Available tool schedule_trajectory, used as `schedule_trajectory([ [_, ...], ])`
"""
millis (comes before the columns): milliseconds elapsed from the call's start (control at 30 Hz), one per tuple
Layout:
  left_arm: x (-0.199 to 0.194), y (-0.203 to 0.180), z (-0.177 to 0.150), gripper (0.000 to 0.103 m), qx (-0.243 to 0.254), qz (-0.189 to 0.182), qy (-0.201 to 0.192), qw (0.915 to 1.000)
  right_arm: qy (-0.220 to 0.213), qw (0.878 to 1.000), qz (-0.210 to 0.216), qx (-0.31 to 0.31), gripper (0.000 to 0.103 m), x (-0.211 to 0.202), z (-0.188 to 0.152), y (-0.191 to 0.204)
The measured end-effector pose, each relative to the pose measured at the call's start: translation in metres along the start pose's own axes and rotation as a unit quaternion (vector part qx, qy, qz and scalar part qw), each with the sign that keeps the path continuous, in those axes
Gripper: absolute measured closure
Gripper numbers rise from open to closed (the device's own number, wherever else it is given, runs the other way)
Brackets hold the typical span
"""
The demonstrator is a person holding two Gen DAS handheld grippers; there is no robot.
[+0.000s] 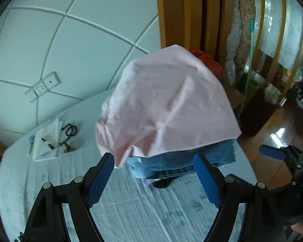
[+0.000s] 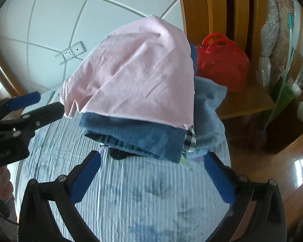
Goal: Fold clothes
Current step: 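Lower the folded shirt onto the jeans stack and open both tools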
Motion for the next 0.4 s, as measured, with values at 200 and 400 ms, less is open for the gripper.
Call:
schedule_trajectory([
  [200, -0.006, -0.007, -0.001, 0.022, -0.006, -0.029, -0.006, 0.9995, 0.001, 1.000, -0.008, 0.001, 0.000, -0.008, -0.008, -0.006],
  [400, -0.004, -0.009, -0.001, 0.022, -0.002, -0.019, -0.008, 0.9998, 0.003, 1.000, -0.013, 0.006, 0.000, -0.008, -0.009, -0.012],
])
Point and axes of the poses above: each gripper's, at about its wrist camera, not at the fingertips, and x roughly the way its jaws point, y to its left, z to its top, the point moved 5 cm from there along x, roughly the way its jaws point, and after that the axes turned 10 degrees about -y, right-handed, at the moved point
